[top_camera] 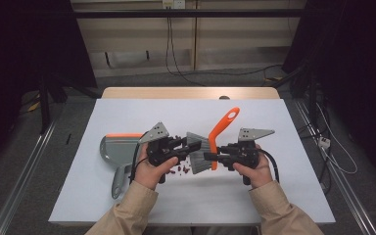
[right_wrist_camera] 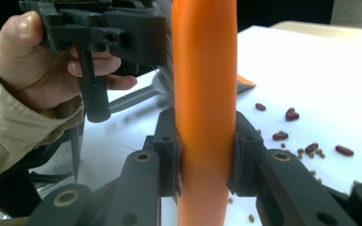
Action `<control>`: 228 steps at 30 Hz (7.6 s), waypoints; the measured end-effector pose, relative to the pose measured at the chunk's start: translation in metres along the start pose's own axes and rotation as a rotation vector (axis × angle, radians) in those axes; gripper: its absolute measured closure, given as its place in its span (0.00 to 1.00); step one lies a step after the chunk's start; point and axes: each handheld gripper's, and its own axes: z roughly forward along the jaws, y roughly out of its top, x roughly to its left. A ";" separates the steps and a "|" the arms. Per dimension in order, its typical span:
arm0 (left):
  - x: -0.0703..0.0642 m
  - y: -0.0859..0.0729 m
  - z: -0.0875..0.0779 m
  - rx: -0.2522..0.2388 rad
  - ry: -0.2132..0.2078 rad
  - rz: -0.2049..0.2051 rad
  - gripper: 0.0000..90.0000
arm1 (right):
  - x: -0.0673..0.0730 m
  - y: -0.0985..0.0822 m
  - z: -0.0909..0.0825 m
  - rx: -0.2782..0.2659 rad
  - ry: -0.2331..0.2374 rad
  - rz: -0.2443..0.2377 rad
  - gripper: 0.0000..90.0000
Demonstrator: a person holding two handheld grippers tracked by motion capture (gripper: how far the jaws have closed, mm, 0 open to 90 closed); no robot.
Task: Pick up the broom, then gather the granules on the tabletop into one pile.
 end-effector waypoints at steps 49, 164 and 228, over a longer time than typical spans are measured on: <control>0.048 -0.014 -0.077 0.132 0.208 0.070 0.15 | -0.027 0.016 -0.058 0.157 -0.376 0.051 0.78; 0.065 -0.043 -0.127 0.136 0.288 0.035 0.11 | -0.053 -0.006 -0.009 0.130 -0.769 0.030 0.79; 0.066 -0.050 -0.137 0.151 0.287 0.050 0.06 | -0.017 -0.006 0.078 0.151 -0.831 -0.041 0.78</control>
